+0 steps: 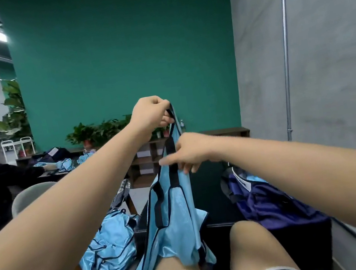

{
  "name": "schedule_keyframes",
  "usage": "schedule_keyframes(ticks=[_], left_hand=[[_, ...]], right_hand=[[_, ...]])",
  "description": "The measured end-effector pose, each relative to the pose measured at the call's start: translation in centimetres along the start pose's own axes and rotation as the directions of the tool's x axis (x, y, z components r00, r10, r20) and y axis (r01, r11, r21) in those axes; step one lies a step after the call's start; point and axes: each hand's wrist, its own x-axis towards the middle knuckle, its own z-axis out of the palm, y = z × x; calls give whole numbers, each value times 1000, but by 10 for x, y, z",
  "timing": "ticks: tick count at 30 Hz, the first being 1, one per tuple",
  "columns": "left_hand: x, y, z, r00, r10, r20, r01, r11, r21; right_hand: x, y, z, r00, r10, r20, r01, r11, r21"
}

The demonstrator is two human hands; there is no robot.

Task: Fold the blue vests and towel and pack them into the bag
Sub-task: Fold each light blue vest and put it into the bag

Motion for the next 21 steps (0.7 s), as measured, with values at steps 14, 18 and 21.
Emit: schedule_keyframes(ticks=[14, 18, 21], left_hand=[[-53, -115, -22, 953, -134, 272, 82, 977, 195], [-83, -173, -37, 926, -233, 297, 150, 949, 276], [-107, -205, -43, 889, -305, 341, 199, 929, 313]], right_hand=[[1, 18, 3, 996, 85, 15, -85, 947, 308], [0, 22, -22, 992, 109, -62, -83, 943, 322], [-1, 25, -42, 985, 105, -134, -59, 949, 310]])
